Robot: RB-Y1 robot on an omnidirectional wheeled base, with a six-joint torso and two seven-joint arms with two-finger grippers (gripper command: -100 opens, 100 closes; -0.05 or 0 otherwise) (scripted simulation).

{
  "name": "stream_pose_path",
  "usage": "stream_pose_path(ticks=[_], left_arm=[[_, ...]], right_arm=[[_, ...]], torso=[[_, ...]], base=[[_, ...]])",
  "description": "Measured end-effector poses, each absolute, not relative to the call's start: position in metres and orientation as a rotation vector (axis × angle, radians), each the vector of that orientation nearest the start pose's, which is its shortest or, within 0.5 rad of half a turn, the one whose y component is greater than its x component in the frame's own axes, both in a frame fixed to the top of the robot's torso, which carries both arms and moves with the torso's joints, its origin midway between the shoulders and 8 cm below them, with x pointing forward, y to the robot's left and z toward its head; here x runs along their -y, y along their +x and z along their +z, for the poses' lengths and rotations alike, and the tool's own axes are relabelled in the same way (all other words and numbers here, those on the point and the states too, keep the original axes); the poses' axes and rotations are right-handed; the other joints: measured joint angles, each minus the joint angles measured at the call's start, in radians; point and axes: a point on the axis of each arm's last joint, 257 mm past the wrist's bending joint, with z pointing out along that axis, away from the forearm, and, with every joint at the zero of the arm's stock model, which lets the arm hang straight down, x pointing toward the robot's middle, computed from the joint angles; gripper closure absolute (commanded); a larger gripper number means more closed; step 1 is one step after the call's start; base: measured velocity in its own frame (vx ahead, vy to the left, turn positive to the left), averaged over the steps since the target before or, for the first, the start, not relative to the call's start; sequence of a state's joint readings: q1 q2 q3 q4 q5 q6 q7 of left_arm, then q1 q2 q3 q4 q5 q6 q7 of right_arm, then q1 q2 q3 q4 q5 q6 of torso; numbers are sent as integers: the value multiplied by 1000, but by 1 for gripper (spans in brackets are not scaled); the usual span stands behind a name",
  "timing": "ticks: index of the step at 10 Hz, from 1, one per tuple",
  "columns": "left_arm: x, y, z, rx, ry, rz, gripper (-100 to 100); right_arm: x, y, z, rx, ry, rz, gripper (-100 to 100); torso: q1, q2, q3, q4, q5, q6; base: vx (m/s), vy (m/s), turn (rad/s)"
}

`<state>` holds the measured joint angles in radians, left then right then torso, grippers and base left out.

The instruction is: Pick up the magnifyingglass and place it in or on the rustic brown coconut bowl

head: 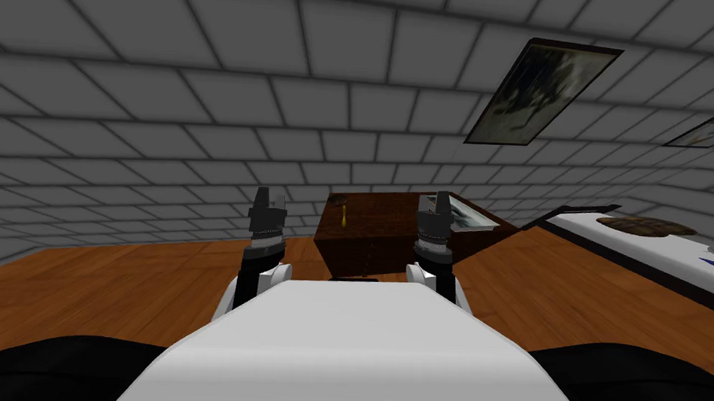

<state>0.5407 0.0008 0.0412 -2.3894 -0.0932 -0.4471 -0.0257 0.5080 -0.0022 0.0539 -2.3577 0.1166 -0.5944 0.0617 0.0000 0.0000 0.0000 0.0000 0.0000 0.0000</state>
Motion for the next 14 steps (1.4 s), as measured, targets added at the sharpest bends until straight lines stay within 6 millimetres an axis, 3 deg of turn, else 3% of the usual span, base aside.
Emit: stream_pose_path(ticks=[4,14], left_arm=[[-289,343,51,-725,-539,-1121,-100],[-332,396,46,-853,-581,-966,-100]], right_arm=[[241,313,70,-577,436,1258,0],[241,313,70,-577,436,1258,0]], torso=[[3,3,2,1,1,0],[2,2,1,0,1,0]], base=[[-40,35,-98],[-38,31,-106]])
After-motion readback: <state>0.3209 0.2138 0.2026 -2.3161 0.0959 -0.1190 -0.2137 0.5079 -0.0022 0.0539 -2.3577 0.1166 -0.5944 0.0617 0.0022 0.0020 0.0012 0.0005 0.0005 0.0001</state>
